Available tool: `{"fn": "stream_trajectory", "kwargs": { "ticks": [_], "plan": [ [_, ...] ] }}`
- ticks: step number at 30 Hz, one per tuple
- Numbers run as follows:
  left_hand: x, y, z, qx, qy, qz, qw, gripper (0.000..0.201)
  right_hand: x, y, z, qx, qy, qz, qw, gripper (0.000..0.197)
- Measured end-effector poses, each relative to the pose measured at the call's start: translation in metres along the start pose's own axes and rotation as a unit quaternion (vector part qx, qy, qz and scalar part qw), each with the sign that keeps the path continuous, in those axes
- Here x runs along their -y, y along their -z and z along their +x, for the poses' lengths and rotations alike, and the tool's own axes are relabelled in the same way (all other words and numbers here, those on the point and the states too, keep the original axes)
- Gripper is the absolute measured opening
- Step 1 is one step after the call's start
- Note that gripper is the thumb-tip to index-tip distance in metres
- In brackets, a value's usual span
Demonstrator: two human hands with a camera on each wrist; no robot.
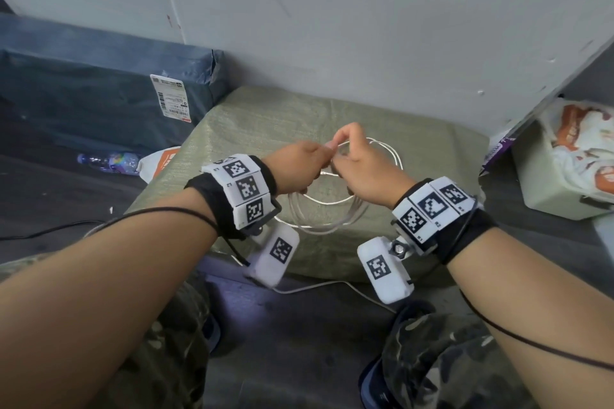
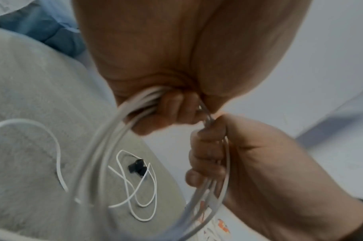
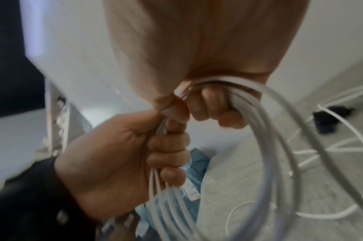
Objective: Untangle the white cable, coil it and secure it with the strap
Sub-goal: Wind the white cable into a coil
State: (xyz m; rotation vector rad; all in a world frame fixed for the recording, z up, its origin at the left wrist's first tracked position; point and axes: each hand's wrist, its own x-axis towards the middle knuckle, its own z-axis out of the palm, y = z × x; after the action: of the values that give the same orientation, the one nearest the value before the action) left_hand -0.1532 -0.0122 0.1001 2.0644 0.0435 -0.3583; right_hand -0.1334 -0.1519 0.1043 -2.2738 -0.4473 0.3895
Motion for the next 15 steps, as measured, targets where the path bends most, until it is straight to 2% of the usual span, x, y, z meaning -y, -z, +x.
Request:
{"fn": "stream_trajectory", "kwargs": {
  "ticks": [3, 5, 7, 9, 11, 13, 15],
  "plan": [
    [-0.0002, 0.0055, 0.0045, -0.051, 0.002, -0.111, 0.993, 0.04, -0.0022, 0.0044, 0.0018, -0.033, -0.084, 0.153, 0.984, 0.005],
    [-0.0015, 0.0078, 0.0037, -0.045, -0.004, -0.142, 0.989, 0.04, -0.0035, 0.0034, 0.0013, -0.028, -0.122, 0.223, 0.967, 0.02],
    [-0.0022, 0.0089, 0.0021, -0.031, -0.017, -0.114, 0.993, 0.043, -0.0046, 0.0019, 0.002, -0.037, -0.103, 0.166, 0.98, 0.029],
    [-0.0009, 0.0094, 0.0014, -0.014, -0.026, -0.046, 0.999, 0.052, -0.0034, 0.0011, 0.0018, -0.026, -0.052, 0.037, 0.998, 0.03],
    [0.0003, 0.009, 0.0012, -0.004, -0.027, 0.004, 1.0, 0.057, -0.0015, 0.0019, 0.0018, -0.002, -0.015, -0.03, 0.999, 0.031],
    [0.001, 0.0056, 0.0004, 0.007, -0.023, -0.003, 1.0, 0.054, -0.0002, 0.0006, 0.0006, 0.025, 0.01, -0.052, 0.998, 0.035],
    [0.0012, 0.0009, -0.0001, 0.004, -0.018, -0.057, 0.998, 0.049, -0.0005, -0.0011, 0.0013, 0.019, 0.007, -0.051, 0.998, 0.035]
  ]
}}
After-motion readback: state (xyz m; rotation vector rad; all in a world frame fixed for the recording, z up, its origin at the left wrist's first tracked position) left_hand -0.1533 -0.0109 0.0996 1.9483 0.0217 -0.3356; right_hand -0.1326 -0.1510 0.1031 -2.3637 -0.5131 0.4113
